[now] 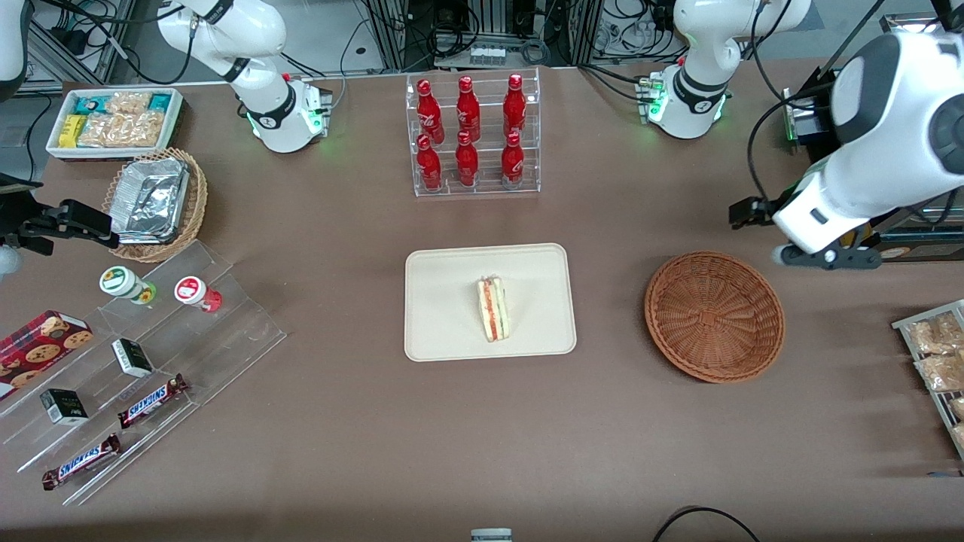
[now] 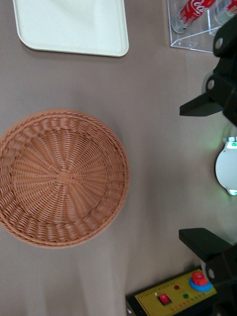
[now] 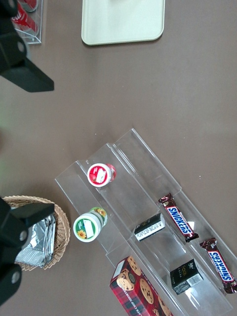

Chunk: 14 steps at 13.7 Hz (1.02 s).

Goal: Place sandwich from basket to tray

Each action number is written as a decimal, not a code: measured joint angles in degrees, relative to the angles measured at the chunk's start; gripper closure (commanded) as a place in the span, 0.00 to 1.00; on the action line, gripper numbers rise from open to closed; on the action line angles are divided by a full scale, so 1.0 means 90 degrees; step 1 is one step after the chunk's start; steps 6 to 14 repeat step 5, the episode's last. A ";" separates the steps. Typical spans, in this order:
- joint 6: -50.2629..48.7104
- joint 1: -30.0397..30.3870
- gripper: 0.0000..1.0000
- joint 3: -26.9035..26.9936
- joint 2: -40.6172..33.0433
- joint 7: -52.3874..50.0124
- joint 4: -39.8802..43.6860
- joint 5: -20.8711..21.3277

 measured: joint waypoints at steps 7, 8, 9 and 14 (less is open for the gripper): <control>-0.0547 -0.0335 0.00 0.0604 -0.0377 0.0073 0.0187 -0.0001; -0.0547 -0.0335 0.00 0.0604 -0.0377 0.0073 0.0187 -0.0001; -0.0547 -0.0335 0.00 0.0604 -0.0377 0.0073 0.0187 -0.0001; -0.0547 -0.0335 0.00 0.0604 -0.0377 0.0073 0.0187 -0.0001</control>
